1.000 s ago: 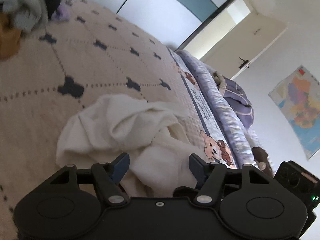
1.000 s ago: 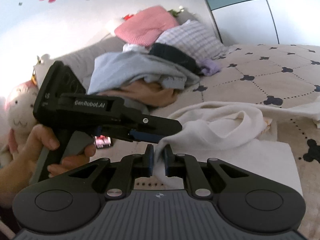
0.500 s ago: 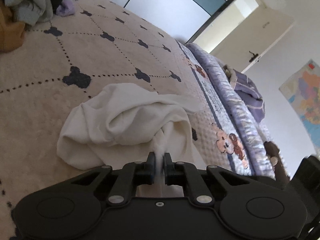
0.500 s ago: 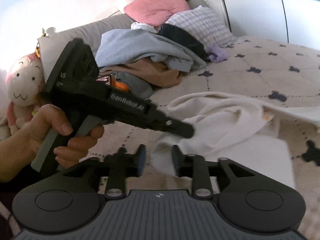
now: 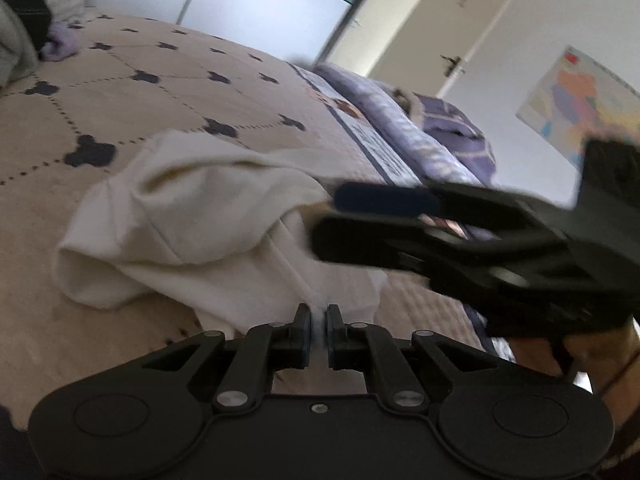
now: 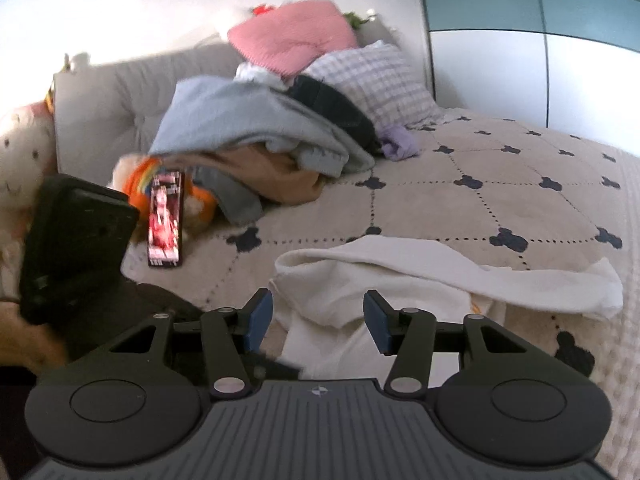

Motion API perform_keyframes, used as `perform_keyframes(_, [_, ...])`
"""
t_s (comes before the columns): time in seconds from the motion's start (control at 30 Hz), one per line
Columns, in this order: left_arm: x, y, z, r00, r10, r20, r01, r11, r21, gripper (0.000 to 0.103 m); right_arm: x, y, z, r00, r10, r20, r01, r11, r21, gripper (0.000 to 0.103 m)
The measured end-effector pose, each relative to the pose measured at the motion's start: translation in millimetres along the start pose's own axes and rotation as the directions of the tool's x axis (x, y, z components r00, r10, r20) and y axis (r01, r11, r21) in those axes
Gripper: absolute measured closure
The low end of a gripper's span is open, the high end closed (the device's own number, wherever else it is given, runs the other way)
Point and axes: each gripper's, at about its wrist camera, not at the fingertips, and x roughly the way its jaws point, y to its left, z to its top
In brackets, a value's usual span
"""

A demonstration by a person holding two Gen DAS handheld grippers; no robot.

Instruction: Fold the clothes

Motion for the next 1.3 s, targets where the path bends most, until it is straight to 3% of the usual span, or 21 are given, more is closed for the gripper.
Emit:
perform_keyframes(0.17, [3.7, -9.7, -21.5, 0.999, -0.022, -0.031, 0.023, 0.998, 0.05, 0.1, 25.1, 9.2, -4.6, 0.998, -0.021, -0.066, 0.018, 0.998, -0.055, 0.045])
perform_keyframes(0.43, [-2.3, -2.7, -40.8, 0.999, -0.042, -0.015, 0.043, 0.998, 0.043, 0.1, 49.7, 24.9, -11.5, 0.991, 0.016, -0.132, -0.031, 0.993, -0.116, 0.044])
perform_keyframes(0.67, [-3.7, -0.8, -48.6, 0.999, -0.034, -0.011, 0.035, 0.998, 0.055, 0.1, 73.5, 35.9, -25.2, 0.981, -0.042, -0.191, 0.001, 0.977, -0.212, 0.044])
perform_keyframes(0.77, [-1.9, -0.8, -50.2, 1.0, -0.028, -0.014, 0.029, 0.998, 0.061, 0.1, 78.9, 42.3, -31.1, 0.974, -0.109, -0.198, 0.048, 0.955, -0.292, 0.055])
perform_keyframes(0.87, [-2.0, -1.4, -50.6, 1.0, -0.02, -0.015, 0.021, 0.997, 0.075, 0.1, 79.5, 47.6, -36.7, 0.97, -0.167, -0.176, 0.091, 0.923, -0.375, 0.072])
perform_keyframes(0.93, [-4.3, -2.3, -49.2, 1.0, -0.014, -0.012, 0.015, 0.996, 0.084, 0.1, 74.5, 42.5, -32.9, 0.974, -0.174, -0.147, 0.117, 0.936, -0.333, 0.091])
perform_keyframes(1.1, [-14.4, -0.2, -42.5, 1.0, 0.015, 0.012, -0.015, 0.997, 0.079, 0.1, 48.6, 18.1, -17.5, 0.978, -0.203, -0.039, 0.193, 0.964, -0.183, 0.093])
perform_keyframes(1.3, [-29.0, 7.4, -33.7, 0.997, 0.06, 0.052, -0.064, 0.996, 0.069, 0.1, 8.7, -21.2, -2.3, 0.942, -0.326, 0.085, 0.328, 0.945, -0.009, 0.093])
